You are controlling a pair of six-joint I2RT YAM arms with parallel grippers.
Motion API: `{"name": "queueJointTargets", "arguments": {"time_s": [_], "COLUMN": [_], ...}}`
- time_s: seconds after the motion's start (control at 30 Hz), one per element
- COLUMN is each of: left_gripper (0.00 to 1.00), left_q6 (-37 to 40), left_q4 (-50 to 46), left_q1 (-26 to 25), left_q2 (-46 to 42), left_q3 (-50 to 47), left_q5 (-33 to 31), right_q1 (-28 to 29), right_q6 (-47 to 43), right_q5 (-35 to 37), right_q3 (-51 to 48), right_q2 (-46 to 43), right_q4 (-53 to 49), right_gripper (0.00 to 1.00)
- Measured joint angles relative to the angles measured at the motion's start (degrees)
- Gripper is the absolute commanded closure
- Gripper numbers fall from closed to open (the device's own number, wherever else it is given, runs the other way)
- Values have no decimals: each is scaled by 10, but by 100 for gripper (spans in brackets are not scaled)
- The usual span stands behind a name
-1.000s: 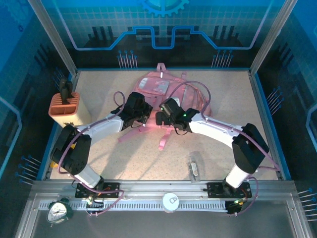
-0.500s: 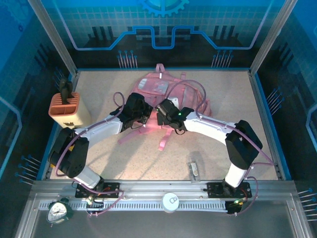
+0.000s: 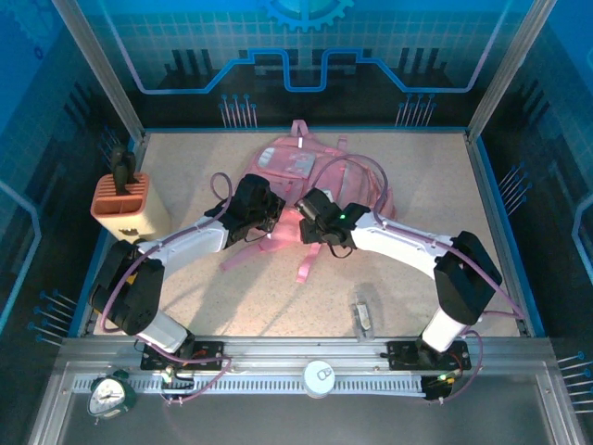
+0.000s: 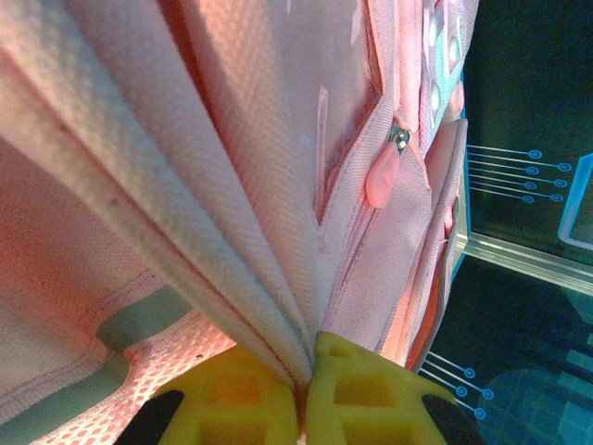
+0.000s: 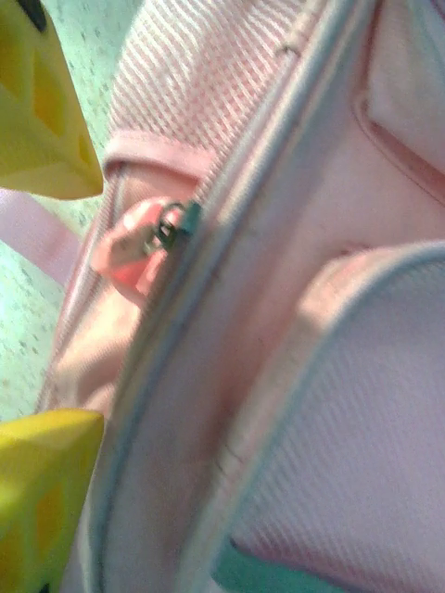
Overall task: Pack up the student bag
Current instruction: Zip the student bag at the center of the table.
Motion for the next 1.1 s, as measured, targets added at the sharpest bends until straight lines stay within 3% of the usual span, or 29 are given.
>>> {"name": "queueJointTargets", "arguments": {"time_s": [0.5,0.77,0.93,1.1], "left_gripper": [100,100,100,100], "left_q6": [2,3,4,13], "left_q4": [-2,-2,-2,-3], "left_q1": [0,0,0,0], "left_q2": [0,0,0,0], "left_q3": [0,0,0,0], "left_q5": [-2,-2,-12,-17], "right_q1": [-26,-27,-27,-27], "right_q6": [-6,-9,-14,-25], "right_q5": [-82,-82,-82,-75], "right_q3": [-31,-24,-9,-7], "right_q2": [-24,12,36,38], "right_q4": [44,66,64,62], "right_gripper": [64,64,73,88]}}
